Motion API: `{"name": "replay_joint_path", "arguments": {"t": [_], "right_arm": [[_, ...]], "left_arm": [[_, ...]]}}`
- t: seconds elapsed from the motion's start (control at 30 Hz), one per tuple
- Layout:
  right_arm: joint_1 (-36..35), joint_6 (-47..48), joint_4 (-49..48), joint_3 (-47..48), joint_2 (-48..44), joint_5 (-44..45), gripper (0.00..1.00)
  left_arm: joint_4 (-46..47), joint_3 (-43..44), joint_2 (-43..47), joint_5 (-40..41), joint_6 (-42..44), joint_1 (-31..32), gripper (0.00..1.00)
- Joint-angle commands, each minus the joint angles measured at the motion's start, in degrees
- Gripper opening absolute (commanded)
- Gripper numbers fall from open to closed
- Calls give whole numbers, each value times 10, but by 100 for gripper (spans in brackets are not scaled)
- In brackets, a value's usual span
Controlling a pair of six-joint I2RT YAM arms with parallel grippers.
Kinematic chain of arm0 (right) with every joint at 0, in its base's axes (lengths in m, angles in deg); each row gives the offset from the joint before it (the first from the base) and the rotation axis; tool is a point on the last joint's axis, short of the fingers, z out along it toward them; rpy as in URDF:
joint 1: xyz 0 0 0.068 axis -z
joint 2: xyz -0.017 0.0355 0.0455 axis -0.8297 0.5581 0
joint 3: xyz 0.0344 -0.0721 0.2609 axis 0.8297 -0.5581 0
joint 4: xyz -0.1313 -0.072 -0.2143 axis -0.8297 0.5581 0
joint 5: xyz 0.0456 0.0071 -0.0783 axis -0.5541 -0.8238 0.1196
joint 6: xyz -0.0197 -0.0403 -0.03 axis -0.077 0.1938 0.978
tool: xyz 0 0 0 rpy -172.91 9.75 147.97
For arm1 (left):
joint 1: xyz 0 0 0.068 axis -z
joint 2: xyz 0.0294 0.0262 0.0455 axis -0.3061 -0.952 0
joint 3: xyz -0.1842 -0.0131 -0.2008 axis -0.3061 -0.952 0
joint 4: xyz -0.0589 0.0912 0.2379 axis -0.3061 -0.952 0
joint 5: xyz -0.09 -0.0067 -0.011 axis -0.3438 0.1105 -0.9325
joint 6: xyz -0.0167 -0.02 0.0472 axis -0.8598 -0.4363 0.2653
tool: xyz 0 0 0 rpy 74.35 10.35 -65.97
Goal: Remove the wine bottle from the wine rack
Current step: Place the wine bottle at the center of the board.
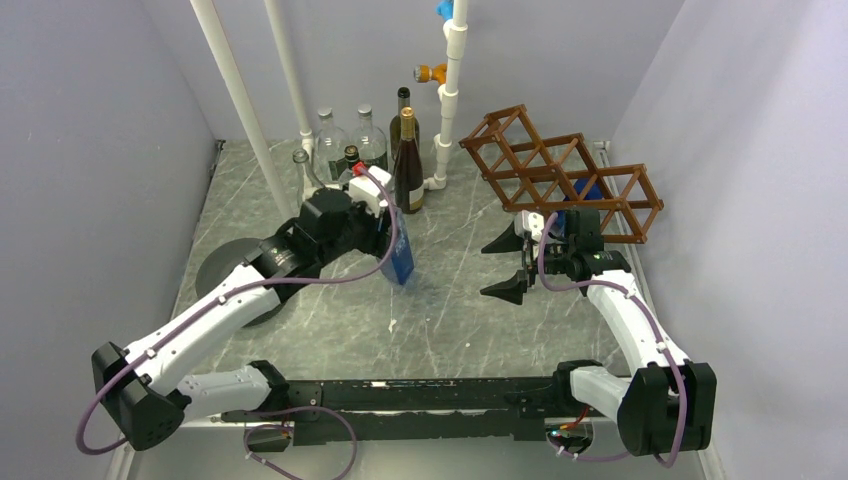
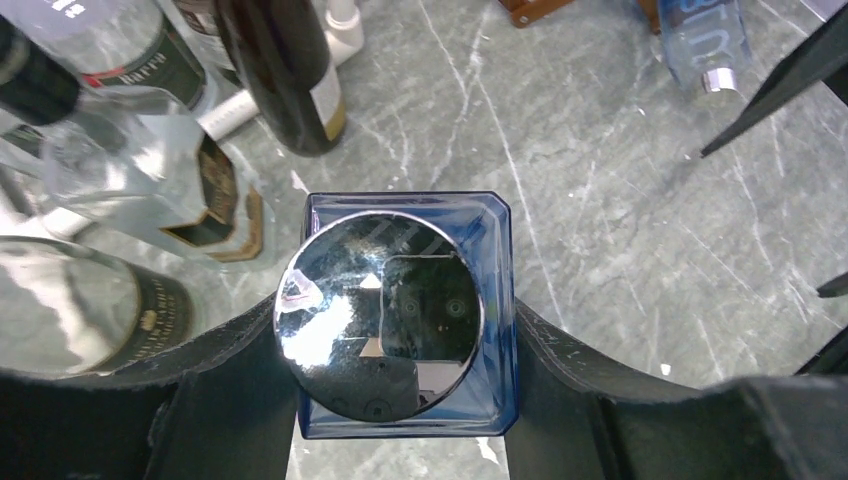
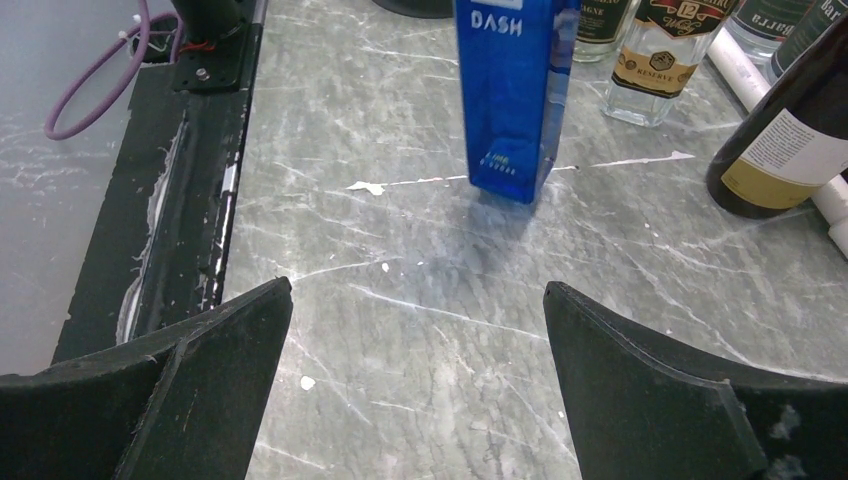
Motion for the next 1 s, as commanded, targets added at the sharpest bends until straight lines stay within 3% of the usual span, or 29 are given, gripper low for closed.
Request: {"name": "replay_joint_path", "arguments": {"t": [0.0, 0.97], "right_arm": [[3, 19, -5, 8, -9, -18, 100], [9, 26, -1, 7, -7, -18, 100]], "left_arm": [[84, 77, 28, -32, 46, -31, 0], [29, 152, -43, -89, 92, -193, 0]]}}
